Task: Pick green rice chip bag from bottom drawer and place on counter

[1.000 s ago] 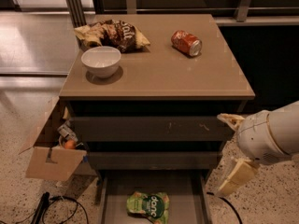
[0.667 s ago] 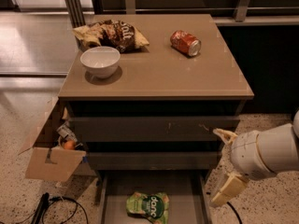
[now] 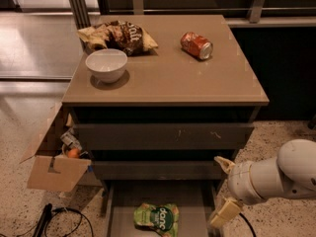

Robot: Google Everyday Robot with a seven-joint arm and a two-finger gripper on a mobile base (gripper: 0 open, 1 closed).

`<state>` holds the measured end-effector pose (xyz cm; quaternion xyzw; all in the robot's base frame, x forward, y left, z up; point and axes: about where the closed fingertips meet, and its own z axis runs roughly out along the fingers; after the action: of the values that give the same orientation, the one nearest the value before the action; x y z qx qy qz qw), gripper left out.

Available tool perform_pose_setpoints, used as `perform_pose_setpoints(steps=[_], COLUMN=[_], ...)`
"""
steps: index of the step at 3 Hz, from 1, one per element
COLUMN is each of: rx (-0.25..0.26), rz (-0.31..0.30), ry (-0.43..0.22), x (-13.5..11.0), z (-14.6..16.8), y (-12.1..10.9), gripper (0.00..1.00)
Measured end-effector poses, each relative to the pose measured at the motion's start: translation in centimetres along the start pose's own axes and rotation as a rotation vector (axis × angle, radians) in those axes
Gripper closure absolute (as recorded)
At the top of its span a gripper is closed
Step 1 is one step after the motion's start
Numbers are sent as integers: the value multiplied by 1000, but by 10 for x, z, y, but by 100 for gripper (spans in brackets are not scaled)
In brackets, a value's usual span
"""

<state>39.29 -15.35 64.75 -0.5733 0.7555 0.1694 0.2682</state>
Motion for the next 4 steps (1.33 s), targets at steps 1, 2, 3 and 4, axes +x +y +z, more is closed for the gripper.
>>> perform_pose_setpoints(steps=[1,2,3,4], rx=[-64,-64,-69,-77], rz=[26,26,26,-5], ry=[-2,-2,-15,-40], x=[8,8,6,5], z=[46,46,53,85], y=[-1,-1,0,4], gripper=[0,0,0,0])
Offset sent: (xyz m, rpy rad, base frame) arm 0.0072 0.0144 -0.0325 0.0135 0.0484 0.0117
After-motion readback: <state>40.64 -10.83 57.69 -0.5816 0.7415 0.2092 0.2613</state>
